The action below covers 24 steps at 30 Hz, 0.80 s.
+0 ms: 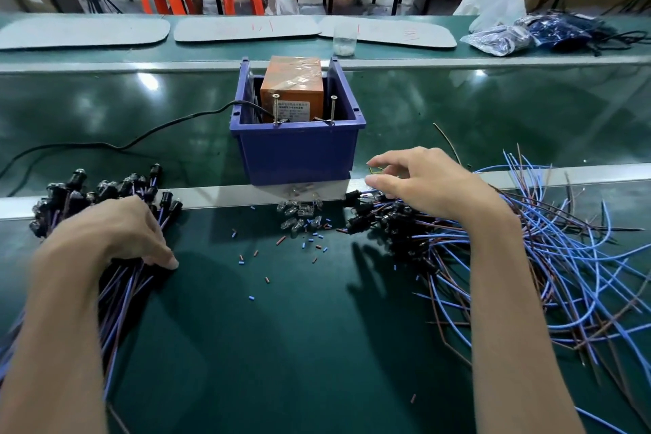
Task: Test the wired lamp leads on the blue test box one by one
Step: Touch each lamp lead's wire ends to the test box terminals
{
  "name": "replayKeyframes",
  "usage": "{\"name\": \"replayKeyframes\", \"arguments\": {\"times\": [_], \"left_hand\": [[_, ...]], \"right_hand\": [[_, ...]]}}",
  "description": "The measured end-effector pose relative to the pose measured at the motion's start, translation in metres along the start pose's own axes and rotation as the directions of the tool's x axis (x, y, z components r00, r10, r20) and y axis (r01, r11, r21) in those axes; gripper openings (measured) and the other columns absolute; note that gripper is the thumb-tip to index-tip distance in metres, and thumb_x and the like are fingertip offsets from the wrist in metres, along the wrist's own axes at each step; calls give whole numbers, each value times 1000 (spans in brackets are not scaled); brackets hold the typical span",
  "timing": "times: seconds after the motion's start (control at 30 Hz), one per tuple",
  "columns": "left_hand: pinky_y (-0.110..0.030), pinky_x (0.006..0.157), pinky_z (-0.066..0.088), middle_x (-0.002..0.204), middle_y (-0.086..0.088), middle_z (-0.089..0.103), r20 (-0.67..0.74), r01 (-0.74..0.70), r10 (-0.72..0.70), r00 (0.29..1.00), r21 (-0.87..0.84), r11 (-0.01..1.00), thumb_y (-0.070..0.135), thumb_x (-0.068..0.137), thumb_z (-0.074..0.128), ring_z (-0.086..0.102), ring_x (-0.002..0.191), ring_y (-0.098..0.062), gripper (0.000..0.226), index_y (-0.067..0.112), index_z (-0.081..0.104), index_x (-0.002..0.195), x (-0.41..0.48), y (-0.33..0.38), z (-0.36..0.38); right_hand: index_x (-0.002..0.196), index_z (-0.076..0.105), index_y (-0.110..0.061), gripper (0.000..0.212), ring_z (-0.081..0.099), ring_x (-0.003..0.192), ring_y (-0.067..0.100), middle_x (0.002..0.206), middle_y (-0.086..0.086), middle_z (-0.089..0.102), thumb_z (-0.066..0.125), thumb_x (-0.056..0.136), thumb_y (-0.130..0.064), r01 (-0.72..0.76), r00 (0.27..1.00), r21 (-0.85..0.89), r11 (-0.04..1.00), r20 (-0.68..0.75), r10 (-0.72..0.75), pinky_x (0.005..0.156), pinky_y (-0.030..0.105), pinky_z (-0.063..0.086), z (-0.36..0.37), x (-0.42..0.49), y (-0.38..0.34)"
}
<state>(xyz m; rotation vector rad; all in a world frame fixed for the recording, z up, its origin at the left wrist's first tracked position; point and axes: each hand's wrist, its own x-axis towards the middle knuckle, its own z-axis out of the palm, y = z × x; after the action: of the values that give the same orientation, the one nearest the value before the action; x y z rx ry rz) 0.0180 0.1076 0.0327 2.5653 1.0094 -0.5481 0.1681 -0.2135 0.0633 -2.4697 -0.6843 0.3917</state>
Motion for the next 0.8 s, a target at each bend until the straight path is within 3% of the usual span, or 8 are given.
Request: {"name": "replayKeyframes", "arguments": {"times": [0.13, 0.3, 0.4, 0.5, 0.6, 0.7, 0.73, 0.8], "left_hand": [[-29, 73, 54, 49, 11, 65, -227, -65, 47, 973, -70, 995, 64, 44, 78, 65, 66, -15, 24, 46, 70, 58, -10, 2, -11], [-49, 77, 58, 65, 11, 71, -618, -448, 197, 761, -281, 849, 81, 52, 66, 71, 69, -17, 48, 45, 69, 84, -26, 9, -31], [-28, 65, 58, 68, 18, 70, -674, -649, 363, 643, -229, 725, 71, 64, 67, 69, 63, -4, 33, 45, 70, 85, -54, 46, -27], [-11, 61, 51, 69, 22, 69, -700, -748, 456, 550, -169, 642, 52, 71, 71, 66, 60, 3, 19, 36, 72, 81, -77, 80, -19], [-12, 70, 53, 73, 10, 72, -718, -768, 405, 566, -281, 576, 30, 75, 80, 68, 69, -5, 13, 32, 71, 84, -90, 98, -13], [-16, 71, 53, 75, 8, 71, -773, -781, 284, 568, -397, 482, 40, 77, 75, 66, 68, -6, 15, 26, 71, 81, -102, 107, -14], [-15, 63, 52, 66, 5, 70, -714, -771, 312, 627, -510, 380, 46, 81, 69, 64, 61, -6, 26, 22, 73, 71, -106, 109, -15], [-14, 49, 48, 57, -7, 66, -404, -593, 531, 745, -765, 250, 64, 84, 51, 61, 50, -13, 62, 11, 74, 62, -115, 115, -15]], "right_hand": [[120, 64, -30, 31, 63, 84, 3, 86, -18, 67, 60, 91, -41, 122, 992, 113, 986, -17, -121, 77, 21, 41, 4, -2, -16], [115, 66, -22, 24, 69, 72, 4, 85, -12, 70, 64, 91, -27, 309, 942, 417, 855, -11, -335, 69, 18, 49, 27, -6, -53], [128, 57, -14, 38, 72, 82, 14, 105, -2, 69, 65, 91, -14, 288, 903, 636, 716, 68, -424, 63, 16, 49, 52, -6, -76], [117, 57, -8, 29, 71, 79, 15, 94, 4, 69, 58, 91, 3, 282, 895, 787, 548, -10, -445, 66, 17, 51, 70, -3, -89], [103, 60, -2, 18, 68, 64, 7, 74, -2, 67, 50, 94, 9, 240, 935, 887, 395, -102, -340, 66, 16, 54, 74, -1, -91], [98, 62, 0, 9, 67, 65, 10, 78, 6, 67, 55, 94, 1, 267, 955, 916, 299, -210, -207, 74, 22, 58, 72, 0, -92], [97, 63, -1, 7, 67, 66, 10, 79, 5, 67, 56, 94, -2, 292, 953, 917, 270, -256, -163, 74, 22, 57, 71, -1, -93], [96, 62, -1, 9, 65, 66, 6, 76, -1, 68, 56, 96, -7, 349, 937, 917, 192, -338, -88, 68, 19, 55, 66, -3, -95]]}}
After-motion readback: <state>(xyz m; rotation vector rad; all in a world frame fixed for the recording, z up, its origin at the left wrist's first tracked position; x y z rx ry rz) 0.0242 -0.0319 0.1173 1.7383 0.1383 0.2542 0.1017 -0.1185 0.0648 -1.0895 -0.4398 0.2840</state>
